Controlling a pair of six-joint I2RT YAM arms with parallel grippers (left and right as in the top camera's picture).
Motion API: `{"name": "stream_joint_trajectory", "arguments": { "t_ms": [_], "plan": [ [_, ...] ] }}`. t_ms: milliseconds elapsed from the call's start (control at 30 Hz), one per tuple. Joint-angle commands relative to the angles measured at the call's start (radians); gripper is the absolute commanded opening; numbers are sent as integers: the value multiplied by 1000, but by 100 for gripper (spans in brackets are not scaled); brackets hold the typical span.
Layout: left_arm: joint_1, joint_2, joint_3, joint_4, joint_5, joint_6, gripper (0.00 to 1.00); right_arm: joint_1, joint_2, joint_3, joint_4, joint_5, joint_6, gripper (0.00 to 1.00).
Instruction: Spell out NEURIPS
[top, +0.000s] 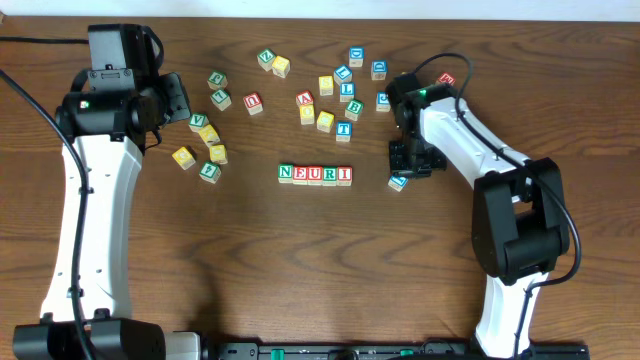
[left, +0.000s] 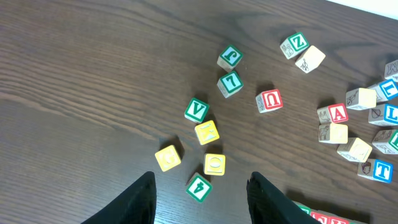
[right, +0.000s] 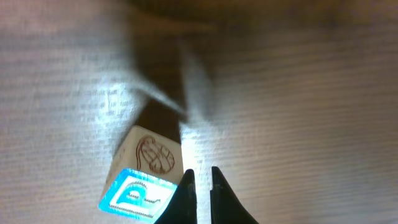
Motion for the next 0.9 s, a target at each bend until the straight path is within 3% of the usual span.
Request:
{"name": "stream_joint_trajectory", "arguments": {
  "t_ms": [0,867],
  "plan": [
    [4,6,20,-2,-6,-5,47,35,3,10,-21,-13,17,4],
    [4,6,20,-2,-6,-5,47,149,3,-14,39,-100,15,3]
  ]
}}
